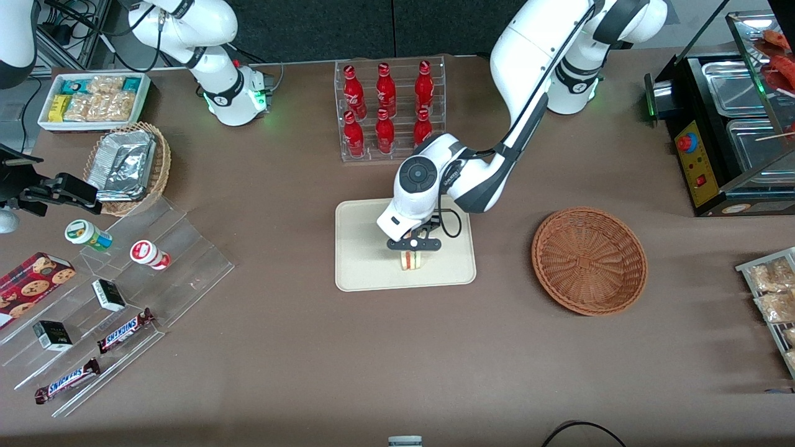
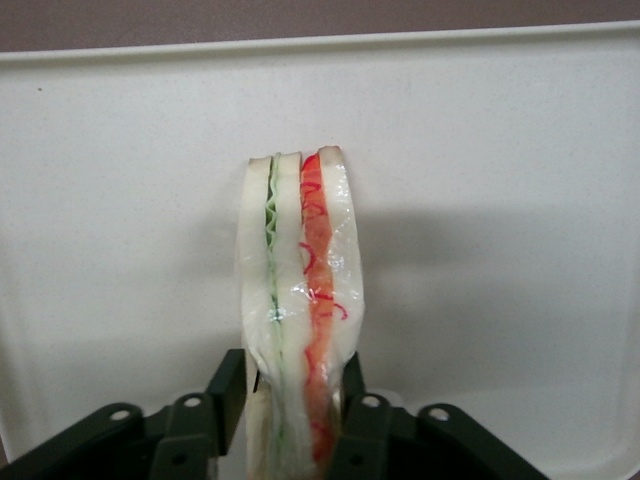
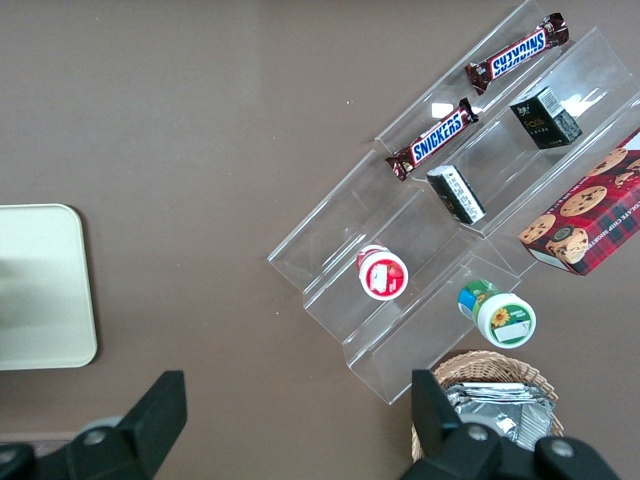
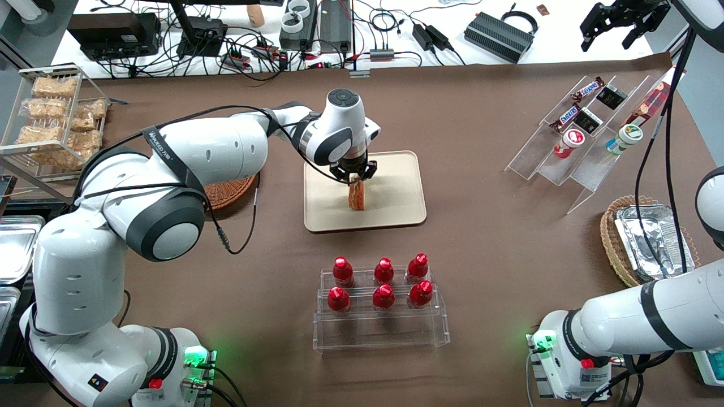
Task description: Place sandwich from basket to tray
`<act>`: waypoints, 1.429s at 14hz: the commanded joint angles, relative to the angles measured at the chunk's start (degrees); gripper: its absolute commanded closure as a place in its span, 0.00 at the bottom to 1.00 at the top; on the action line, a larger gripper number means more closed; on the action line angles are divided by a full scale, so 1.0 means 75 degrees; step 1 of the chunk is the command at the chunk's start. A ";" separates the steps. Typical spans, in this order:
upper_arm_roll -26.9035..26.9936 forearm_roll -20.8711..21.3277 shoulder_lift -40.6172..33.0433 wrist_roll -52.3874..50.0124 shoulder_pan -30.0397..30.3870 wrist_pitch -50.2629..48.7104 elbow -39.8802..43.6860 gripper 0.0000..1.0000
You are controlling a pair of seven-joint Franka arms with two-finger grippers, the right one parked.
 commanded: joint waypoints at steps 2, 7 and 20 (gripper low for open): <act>0.0047 -0.0043 0.0055 0.0075 -0.0044 0.0074 0.0103 0.00; 0.0047 -0.0136 -0.0074 0.0040 0.0014 -0.0345 0.0499 0.00; 0.2422 -0.0031 -0.2100 0.4979 0.0050 -0.3955 0.1005 0.00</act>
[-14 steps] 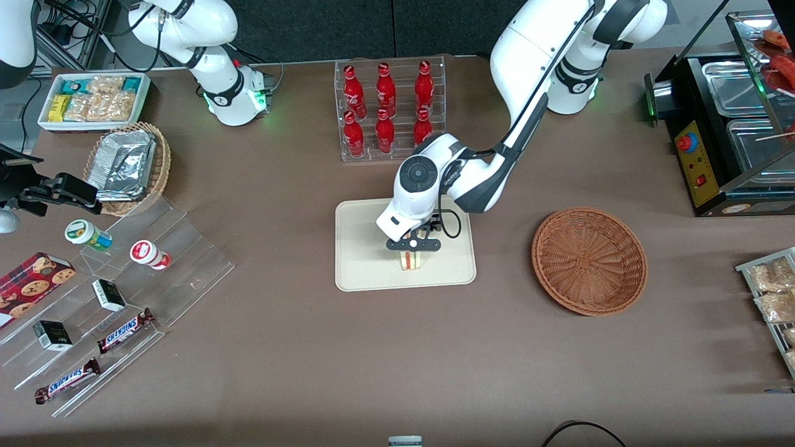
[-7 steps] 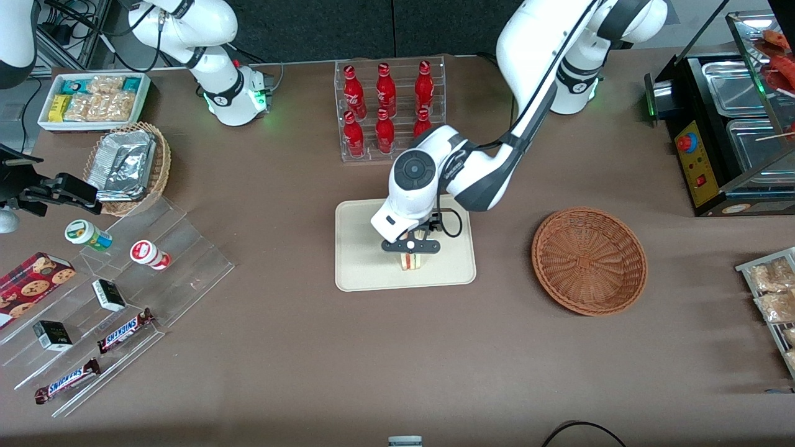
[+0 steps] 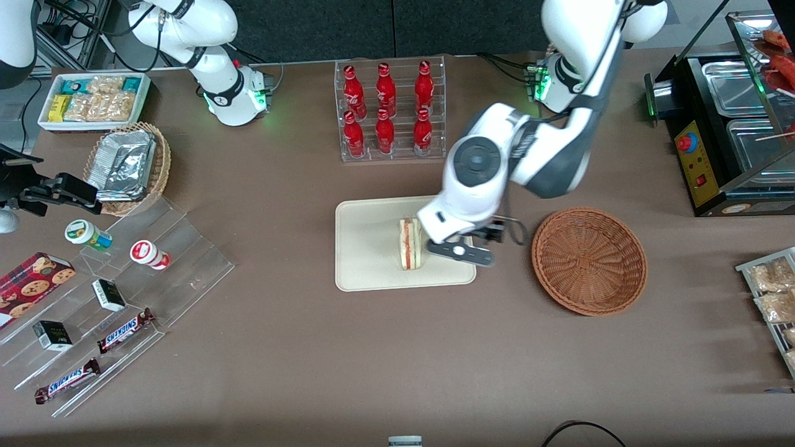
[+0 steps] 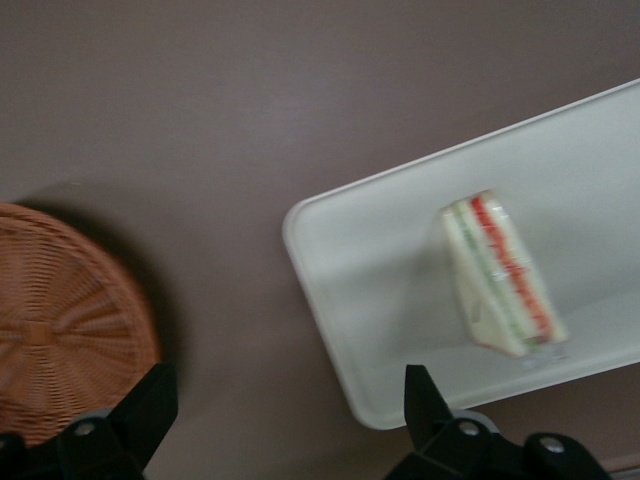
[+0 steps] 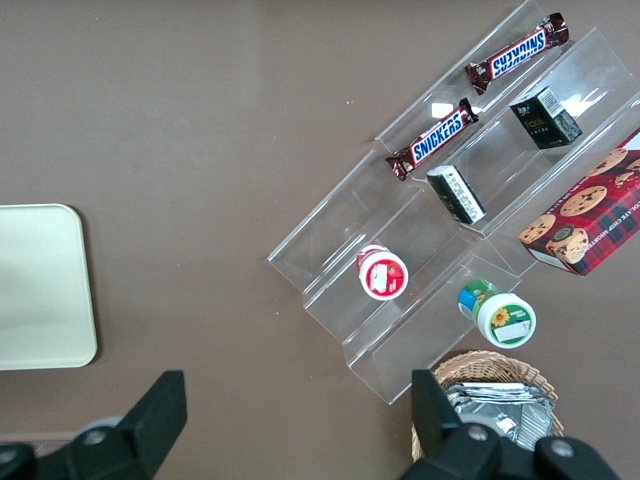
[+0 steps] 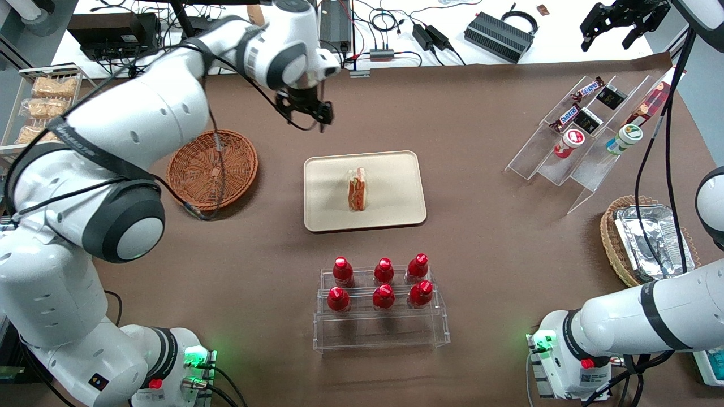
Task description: Place sandwich from basket to tray
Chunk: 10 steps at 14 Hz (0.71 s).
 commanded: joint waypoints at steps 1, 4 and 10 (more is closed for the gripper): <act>0.0751 -0.0003 -0.0442 0.0998 -0.0069 -0.0623 -0.0185 0.00; 0.1653 -0.0143 -0.0606 0.0894 -0.0046 -0.0848 -0.0196 0.00; 0.2582 -0.0834 -0.0771 0.1421 -0.0058 -0.0859 -0.0349 0.00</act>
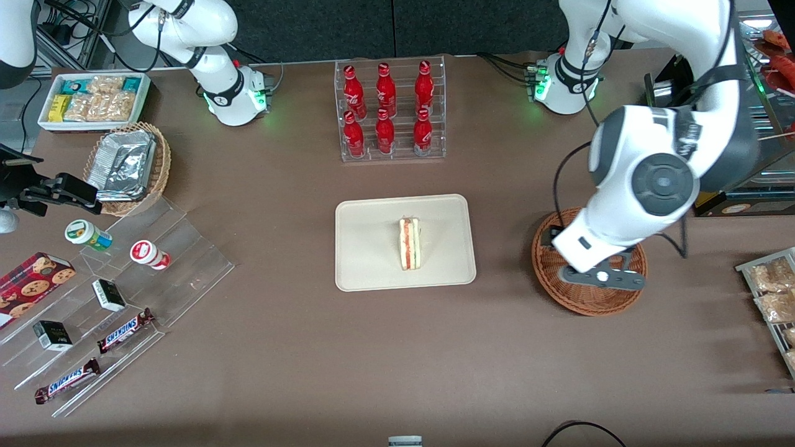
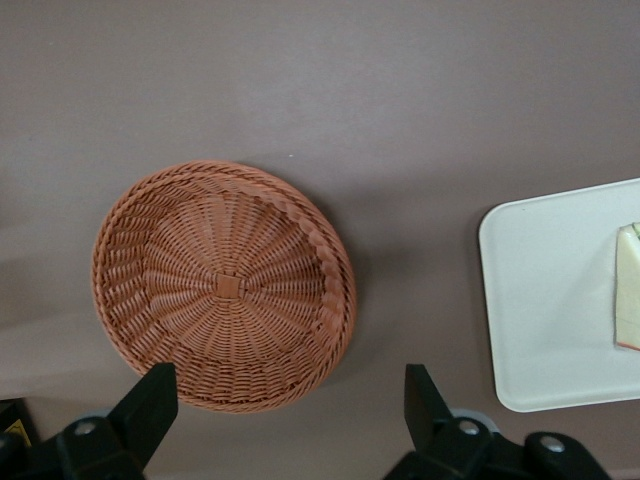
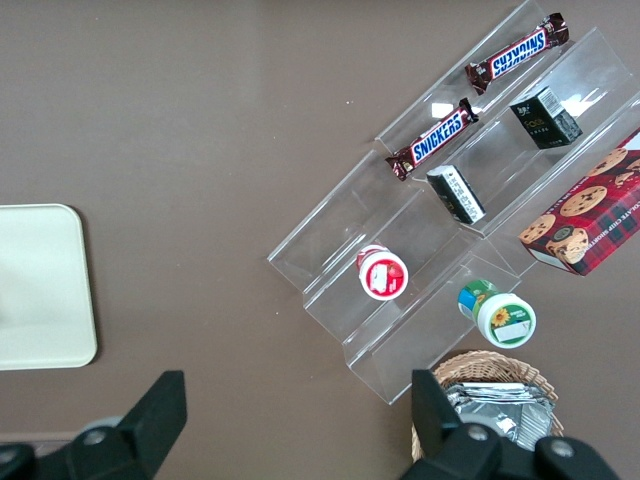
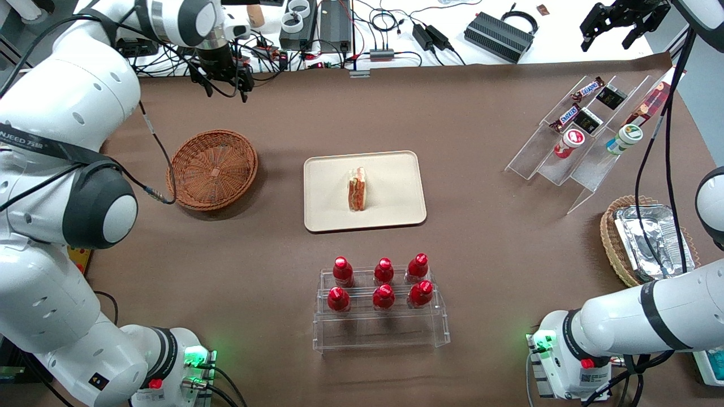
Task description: Place sandwich from basket to tray
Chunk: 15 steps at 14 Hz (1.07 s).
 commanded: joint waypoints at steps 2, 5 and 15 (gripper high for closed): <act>0.0094 -0.0132 -0.0231 0.0057 -0.0118 -0.0143 -0.0188 0.00; 0.0117 -0.0156 -0.0500 0.0045 -0.0083 -0.0155 -0.0305 0.00; -0.3641 0.0183 -0.1952 0.0045 0.4496 -0.1324 -0.0551 0.00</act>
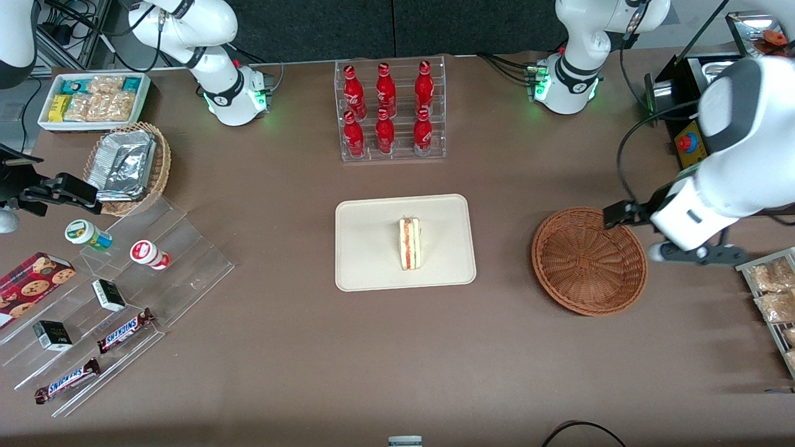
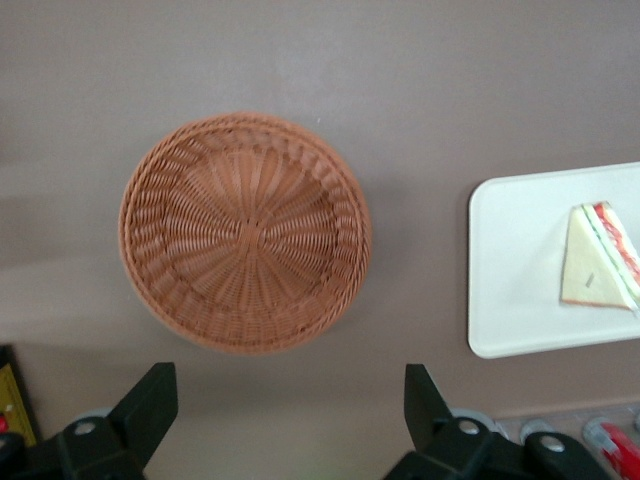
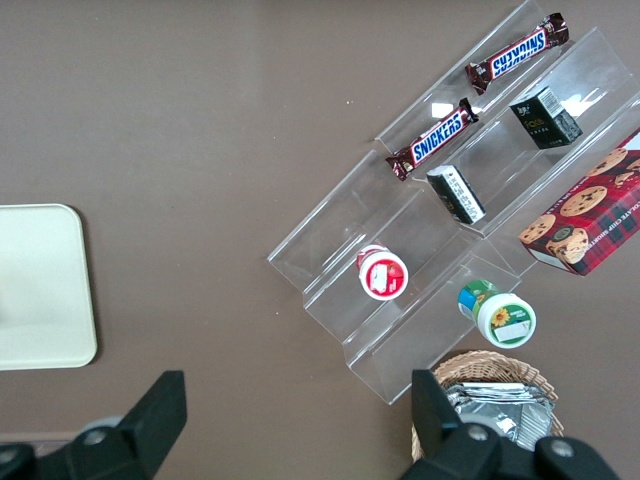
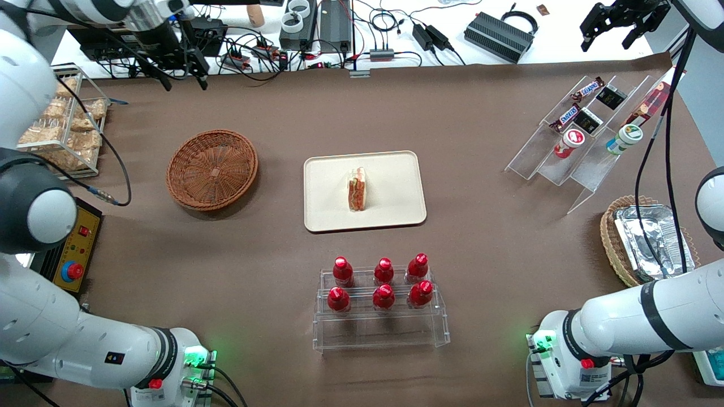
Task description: Place sandwich from basket to tray
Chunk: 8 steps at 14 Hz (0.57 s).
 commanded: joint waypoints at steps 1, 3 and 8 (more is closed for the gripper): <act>-0.0922 0.0243 -0.0685 -0.0028 0.1044 -0.0534 -0.0269 0.00; -0.1030 0.0279 -0.1024 -0.0005 0.1258 -0.0840 -0.0281 0.00; -0.1358 0.0853 -0.1787 0.0077 0.1739 -0.1111 -0.0714 0.00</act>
